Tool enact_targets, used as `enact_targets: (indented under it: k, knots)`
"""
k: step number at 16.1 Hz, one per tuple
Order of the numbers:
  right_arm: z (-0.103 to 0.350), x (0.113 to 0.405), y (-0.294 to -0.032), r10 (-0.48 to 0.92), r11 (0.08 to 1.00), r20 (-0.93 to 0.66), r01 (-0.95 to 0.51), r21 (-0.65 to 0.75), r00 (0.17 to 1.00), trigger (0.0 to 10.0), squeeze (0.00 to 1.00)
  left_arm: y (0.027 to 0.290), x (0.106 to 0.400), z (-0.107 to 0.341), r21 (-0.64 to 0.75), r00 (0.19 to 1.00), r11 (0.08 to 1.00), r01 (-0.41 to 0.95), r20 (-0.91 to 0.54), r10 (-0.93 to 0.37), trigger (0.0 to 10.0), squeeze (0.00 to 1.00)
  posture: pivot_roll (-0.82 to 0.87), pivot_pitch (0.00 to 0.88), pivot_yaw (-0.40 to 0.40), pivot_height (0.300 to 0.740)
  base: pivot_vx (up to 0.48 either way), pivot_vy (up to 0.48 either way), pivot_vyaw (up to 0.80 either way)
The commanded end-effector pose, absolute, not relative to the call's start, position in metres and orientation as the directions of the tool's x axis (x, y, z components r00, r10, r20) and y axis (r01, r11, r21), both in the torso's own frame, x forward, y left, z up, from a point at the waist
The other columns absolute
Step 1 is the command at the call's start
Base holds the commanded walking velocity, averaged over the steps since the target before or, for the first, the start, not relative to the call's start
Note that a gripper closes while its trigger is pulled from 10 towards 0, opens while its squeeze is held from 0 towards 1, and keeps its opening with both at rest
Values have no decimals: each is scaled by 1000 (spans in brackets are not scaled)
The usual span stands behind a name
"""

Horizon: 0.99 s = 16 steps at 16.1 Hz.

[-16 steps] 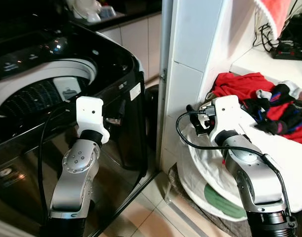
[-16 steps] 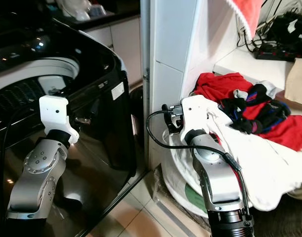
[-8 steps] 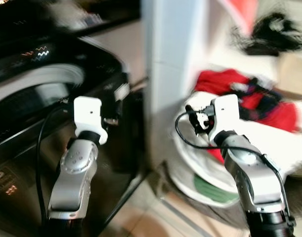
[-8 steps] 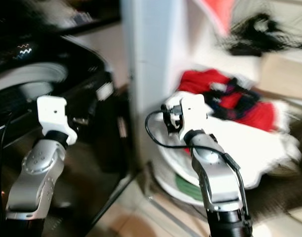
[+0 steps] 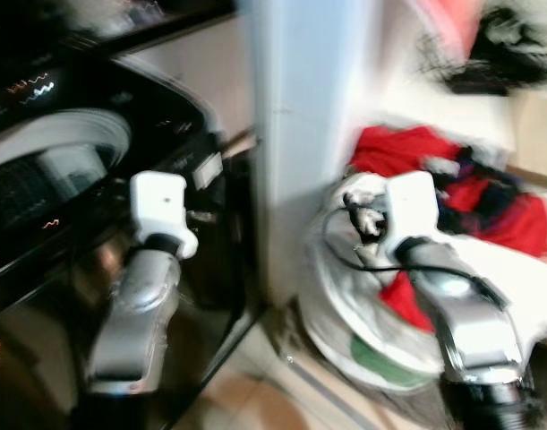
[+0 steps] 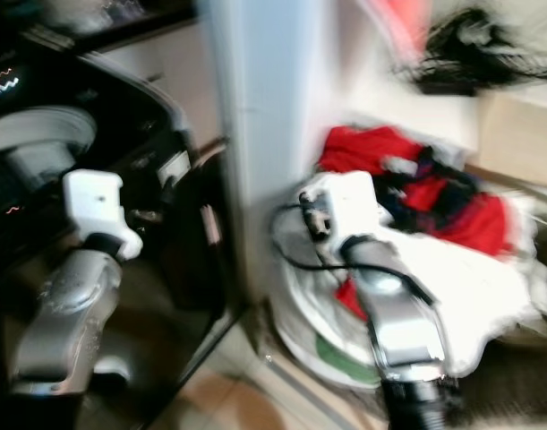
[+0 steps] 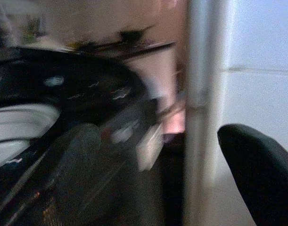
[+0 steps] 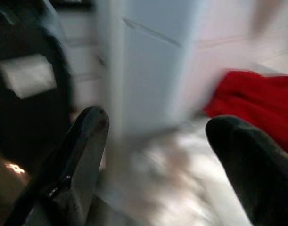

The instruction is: Clothes washing

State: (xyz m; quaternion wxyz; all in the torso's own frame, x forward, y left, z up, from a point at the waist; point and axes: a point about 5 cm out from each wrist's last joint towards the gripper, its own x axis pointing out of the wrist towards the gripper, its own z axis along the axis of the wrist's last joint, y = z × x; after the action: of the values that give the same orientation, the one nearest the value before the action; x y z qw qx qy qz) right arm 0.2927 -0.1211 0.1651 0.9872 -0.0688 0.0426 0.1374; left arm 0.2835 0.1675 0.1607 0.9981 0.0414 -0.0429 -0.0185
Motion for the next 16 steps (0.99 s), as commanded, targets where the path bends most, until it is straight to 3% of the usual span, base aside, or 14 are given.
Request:
enact_targets:
  k: [1, 16]
  knots:
    - [164, 293, -137, 210, 966, -114, -224, -131, 971, 10000, 0, 157, 285, 166, 74, 992, 995, 65, 104, -72, 10000, 0, -66, 0, 28, 740, 300, 0, 0]
    - [155, 295, -146, 126, 981, -189, -151, -123, 974, 10000, 0, 155, 286, 158, 68, 993, 993, 101, 51, -105, 10000, 0, -72, 0, 38, 740, 0, 0, 0]
